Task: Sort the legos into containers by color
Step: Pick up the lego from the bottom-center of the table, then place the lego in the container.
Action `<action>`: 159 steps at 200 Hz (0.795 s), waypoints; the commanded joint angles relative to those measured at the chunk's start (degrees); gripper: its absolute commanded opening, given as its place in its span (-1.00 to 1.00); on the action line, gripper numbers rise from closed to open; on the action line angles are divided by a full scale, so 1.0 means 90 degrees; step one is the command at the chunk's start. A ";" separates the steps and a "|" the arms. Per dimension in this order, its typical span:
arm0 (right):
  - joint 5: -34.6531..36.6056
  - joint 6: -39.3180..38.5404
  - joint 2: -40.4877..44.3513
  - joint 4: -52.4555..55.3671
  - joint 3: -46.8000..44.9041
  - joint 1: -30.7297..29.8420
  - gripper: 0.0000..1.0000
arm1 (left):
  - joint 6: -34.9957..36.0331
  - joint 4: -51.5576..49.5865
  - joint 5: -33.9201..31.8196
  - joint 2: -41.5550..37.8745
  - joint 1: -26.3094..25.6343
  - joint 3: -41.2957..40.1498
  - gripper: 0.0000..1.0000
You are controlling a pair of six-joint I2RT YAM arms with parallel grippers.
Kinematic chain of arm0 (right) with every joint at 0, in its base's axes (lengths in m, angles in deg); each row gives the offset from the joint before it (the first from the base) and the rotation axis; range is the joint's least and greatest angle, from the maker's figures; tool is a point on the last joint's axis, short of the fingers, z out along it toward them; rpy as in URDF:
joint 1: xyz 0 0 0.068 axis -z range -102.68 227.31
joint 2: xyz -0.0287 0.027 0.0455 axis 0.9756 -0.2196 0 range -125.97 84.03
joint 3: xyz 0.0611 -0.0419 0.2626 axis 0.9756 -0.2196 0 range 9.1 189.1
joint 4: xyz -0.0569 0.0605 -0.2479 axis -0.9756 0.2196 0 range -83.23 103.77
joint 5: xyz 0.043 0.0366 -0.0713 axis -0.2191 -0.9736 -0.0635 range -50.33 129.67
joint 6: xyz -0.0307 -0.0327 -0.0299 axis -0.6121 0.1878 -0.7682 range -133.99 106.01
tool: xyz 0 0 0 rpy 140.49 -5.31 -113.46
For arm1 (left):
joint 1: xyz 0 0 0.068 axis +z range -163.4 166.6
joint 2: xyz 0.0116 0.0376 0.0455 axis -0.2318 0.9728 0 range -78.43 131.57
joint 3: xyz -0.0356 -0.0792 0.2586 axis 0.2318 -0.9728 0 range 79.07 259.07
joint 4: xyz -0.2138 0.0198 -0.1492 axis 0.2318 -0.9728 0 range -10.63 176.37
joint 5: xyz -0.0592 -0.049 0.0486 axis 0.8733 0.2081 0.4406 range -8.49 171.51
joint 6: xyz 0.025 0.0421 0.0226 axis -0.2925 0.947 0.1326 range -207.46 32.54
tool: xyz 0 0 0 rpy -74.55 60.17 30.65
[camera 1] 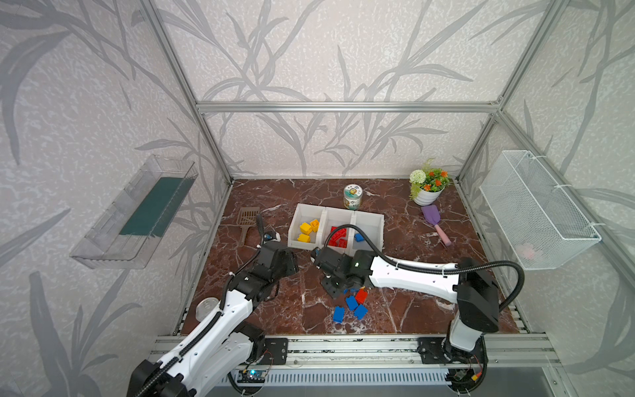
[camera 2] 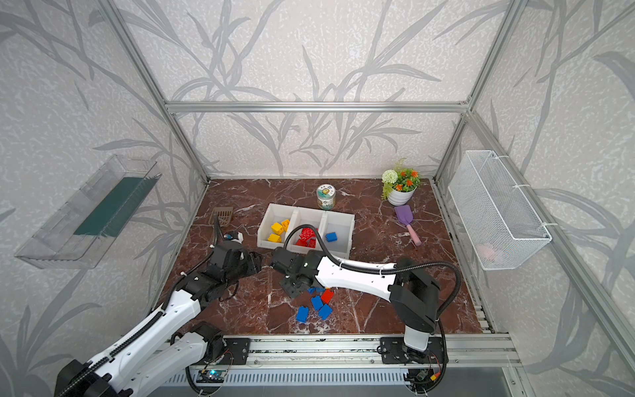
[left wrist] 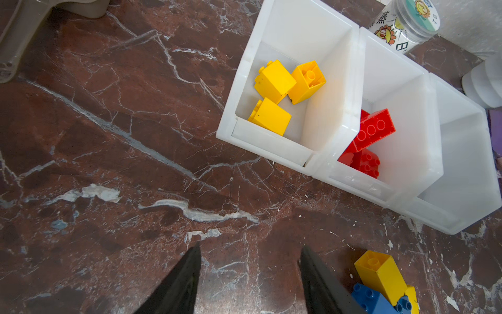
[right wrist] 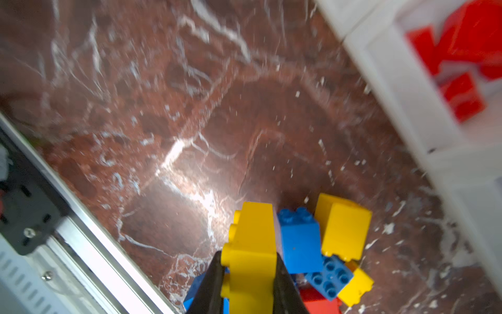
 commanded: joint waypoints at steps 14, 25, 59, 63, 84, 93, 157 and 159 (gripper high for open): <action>0.0026 -0.0990 -0.0750 -0.0463 0.1213 0.0807 -0.62 | -0.0304 -0.0262 -0.0153 -0.0326 0.0027 -0.0168 0.22; -0.0024 -0.1124 -0.1086 -0.0651 0.1633 0.0998 -0.62 | -0.0333 -0.0305 -0.0162 -0.0413 0.0031 -0.0198 0.22; 0.0048 -0.1475 -0.2422 -0.0463 0.3258 0.1304 -0.62 | -0.0417 -0.0450 -0.0175 -0.0671 0.0034 -0.0266 0.22; 0.0076 -0.1522 -0.2580 -0.0384 0.3456 0.1317 -0.62 | -0.0429 -0.0470 -0.0193 -0.0689 0.0031 -0.0275 0.22; 0.0008 -0.1605 -0.3306 -0.0023 0.4406 0.1389 -0.62 | -0.0500 -0.0510 -0.0184 -0.0825 0.0029 -0.0358 0.22; -0.0050 -0.1572 -0.3580 0.0181 0.4782 0.1420 -0.62 | -0.0518 -0.0498 -0.0157 -0.0872 0.0032 -0.0396 0.22; 0.0019 -0.1499 -0.4175 0.1067 0.5962 0.1450 -0.09 | -0.0463 -0.0409 -0.0028 -0.0878 0.0033 -0.0446 0.22; 0.0030 -0.1501 -0.4155 0.1072 0.5953 0.1455 -0.08 | -0.0459 -0.0400 -0.0027 -0.0871 0.0031 -0.0447 0.22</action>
